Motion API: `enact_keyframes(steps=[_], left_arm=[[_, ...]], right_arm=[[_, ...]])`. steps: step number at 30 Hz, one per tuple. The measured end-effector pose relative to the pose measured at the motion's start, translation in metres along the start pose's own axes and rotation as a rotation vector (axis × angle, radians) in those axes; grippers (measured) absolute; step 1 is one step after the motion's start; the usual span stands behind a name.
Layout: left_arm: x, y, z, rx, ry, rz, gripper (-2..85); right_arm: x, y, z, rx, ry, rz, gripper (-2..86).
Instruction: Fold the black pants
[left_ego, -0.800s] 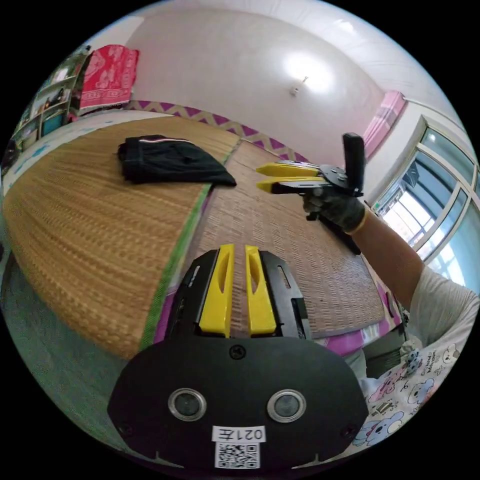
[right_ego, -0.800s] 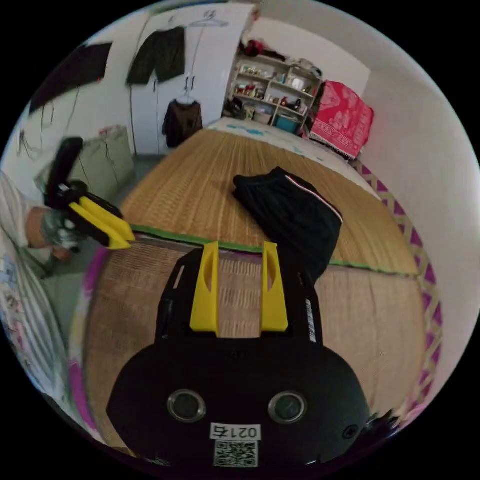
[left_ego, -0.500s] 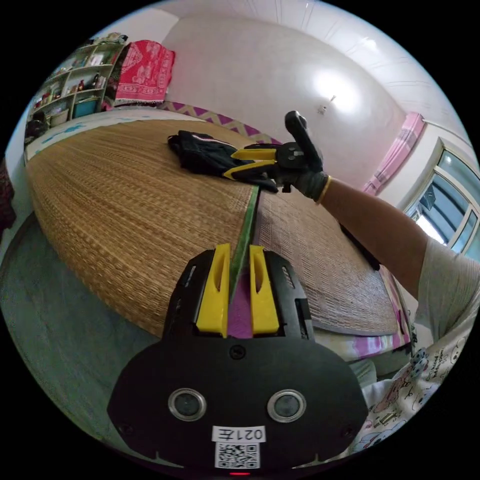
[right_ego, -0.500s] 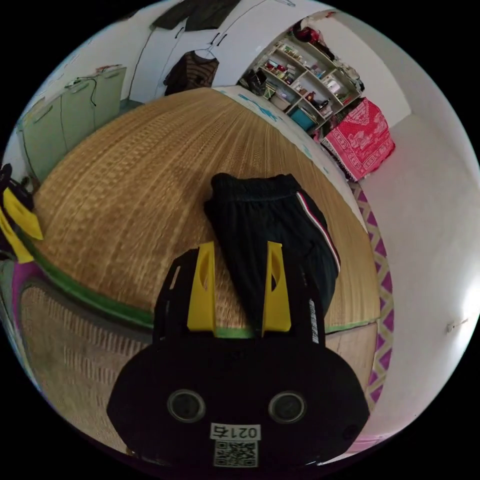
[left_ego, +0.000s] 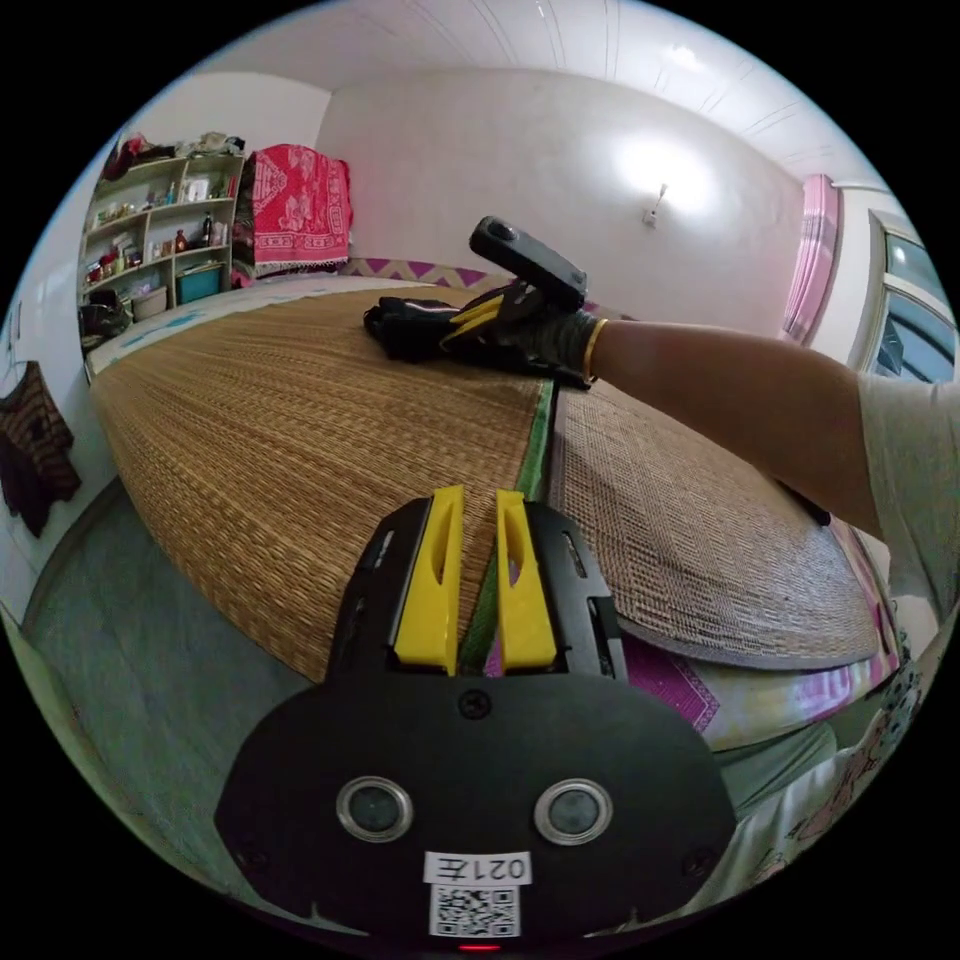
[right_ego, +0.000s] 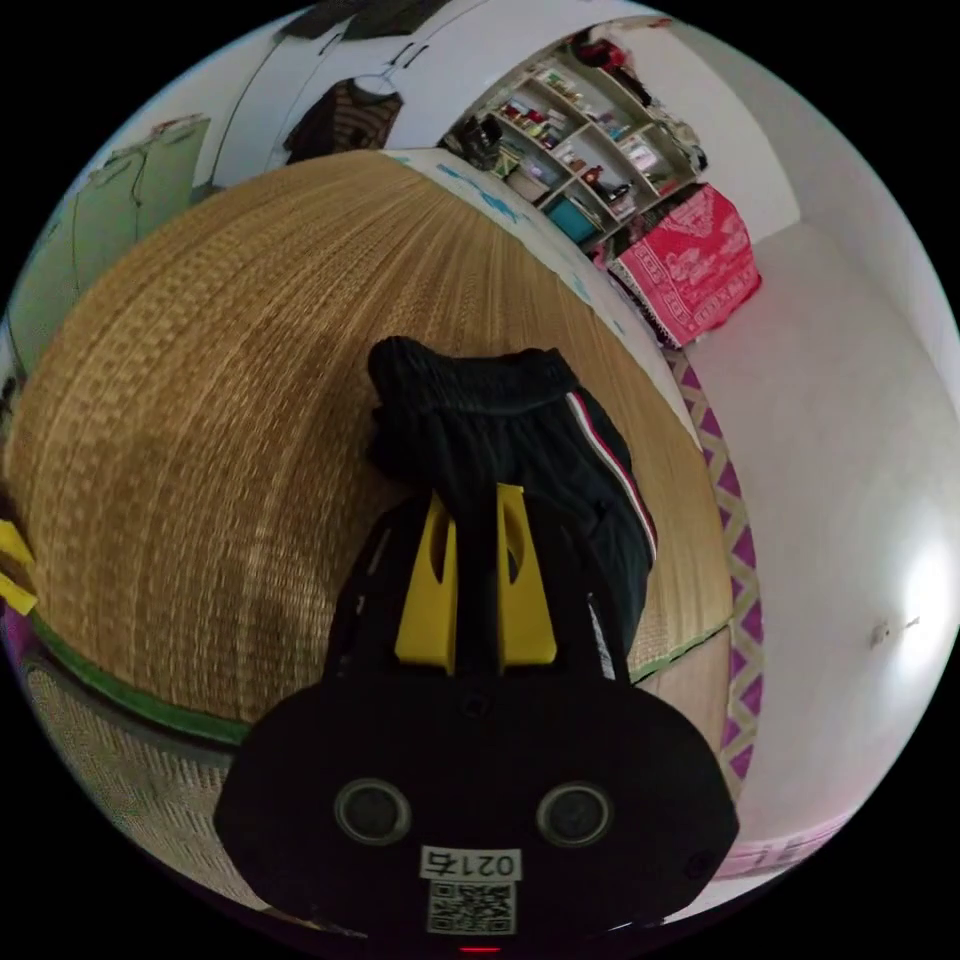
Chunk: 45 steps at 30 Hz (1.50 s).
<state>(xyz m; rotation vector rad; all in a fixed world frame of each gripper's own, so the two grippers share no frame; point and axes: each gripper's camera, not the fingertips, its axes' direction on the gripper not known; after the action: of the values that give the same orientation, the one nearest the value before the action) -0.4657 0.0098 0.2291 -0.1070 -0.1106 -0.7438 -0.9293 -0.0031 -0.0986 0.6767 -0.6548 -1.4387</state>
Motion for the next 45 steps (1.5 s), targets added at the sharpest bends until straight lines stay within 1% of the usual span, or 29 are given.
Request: enact_keyframes(steps=[3,4,5,6,7,9,11,13,15,17,18,20,21,22,25,27,28,30,32,35,39,42,43,45], left_arm=[[-0.008,-0.009,-0.004,-0.036,0.027,0.013,4.3],[-0.008,-0.017,-0.006,-0.098,0.092,0.044,4.0],[-0.008,-0.022,-0.008,-0.119,0.158,0.053,3.0],[-0.008,-0.029,-0.015,-0.099,0.272,0.029,1.0],[-0.006,-0.036,-0.019,-0.077,0.343,0.005,0.7],[0.003,-0.048,-0.01,-0.089,0.42,-0.017,0.8],[0.01,-0.055,0.019,-0.17,0.481,-0.089,3.2],[0.023,-0.056,0.068,-0.326,0.594,-0.204,6.2],[0.043,-0.057,0.094,-0.413,0.661,-0.226,7.6],[0.067,-0.062,0.111,-0.459,0.685,-0.202,7.7],[0.086,-0.068,0.123,-0.509,0.708,-0.15,7.2],[0.111,-0.077,0.136,-0.542,0.743,-0.097,6.8],[0.125,-0.086,0.139,-0.542,0.756,-0.028,6.7],[0.137,-0.097,0.139,-0.538,0.73,0.049,6.6],[0.141,-0.114,0.136,-0.533,0.679,0.147,6.4],[0.129,-0.114,0.132,-0.548,0.642,0.154,5.8],[0.113,-0.111,0.123,-0.525,0.598,0.13,4.8],[0.086,-0.103,0.106,-0.486,0.568,0.081,3.0],[0.063,-0.092,0.087,-0.452,0.571,0.047,2.0],[0.046,-0.07,0.059,-0.416,0.568,0.057,2.3],[0.053,-0.041,0.035,-0.388,0.592,0.083,3.4],[0.06,-0.024,0.023,-0.373,0.597,0.091,3.7],[0.061,-0.017,0.02,-0.367,0.599,0.085,3.7],[0.06,-0.008,0.016,-0.361,0.599,0.071,3.6]], right_arm=[[0.022,0.037,-0.031,0.034,-0.063,0.09,6.0],[0.028,0.061,-0.046,0.045,-0.08,0.12,5.9],[0.03,0.087,-0.061,0.05,-0.101,0.147,5.9],[0.031,0.101,-0.069,0.05,-0.11,0.161,5.9],[0.029,0.13,-0.084,0.047,-0.126,0.188,5.9],[0.02,0.172,-0.109,0.034,-0.141,0.228,5.9],[-0.002,0.227,-0.145,0.011,-0.137,0.277,5.9],[-0.021,0.265,-0.172,-0.018,-0.127,0.319,5.9],[-0.042,0.298,-0.198,-0.053,-0.106,0.342,6.0],[-0.072,0.335,-0.231,-0.102,-0.068,0.362,6.0],[-0.079,0.342,-0.239,-0.116,-0.056,0.369,6.0],[-0.103,0.356,-0.261,-0.181,0.016,0.378,6.0],[-0.107,0.356,-0.265,-0.2,0.027,0.376,6.0],[-0.115,0.353,-0.27,-0.22,0.035,0.384,6.0],[-0.127,0.33,-0.273,-0.215,-0.032,0.392,6.1],[-0.131,0.314,-0.269,-0.212,-0.07,0.374,6.3],[-0.13,0.309,-0.265,-0.212,-0.107,0.383,6.7],[-0.123,0.313,-0.265,-0.218,-0.177,0.443,8.0],[-0.11,0.336,-0.282,-0.14,-0.288,0.565,11.4],[-0.098,0.357,-0.297,-0.084,-0.331,0.649,15.4],[-0.099,0.357,-0.295,-0.086,-0.28,0.631,16.1],[-0.103,0.349,-0.292,-0.116,-0.153,0.605,15.4],[-0.102,0.348,-0.291,-0.132,-0.083,0.611,14.5],[-0.097,0.35,-0.281,-0.209,-0.054,0.599,13.0]])
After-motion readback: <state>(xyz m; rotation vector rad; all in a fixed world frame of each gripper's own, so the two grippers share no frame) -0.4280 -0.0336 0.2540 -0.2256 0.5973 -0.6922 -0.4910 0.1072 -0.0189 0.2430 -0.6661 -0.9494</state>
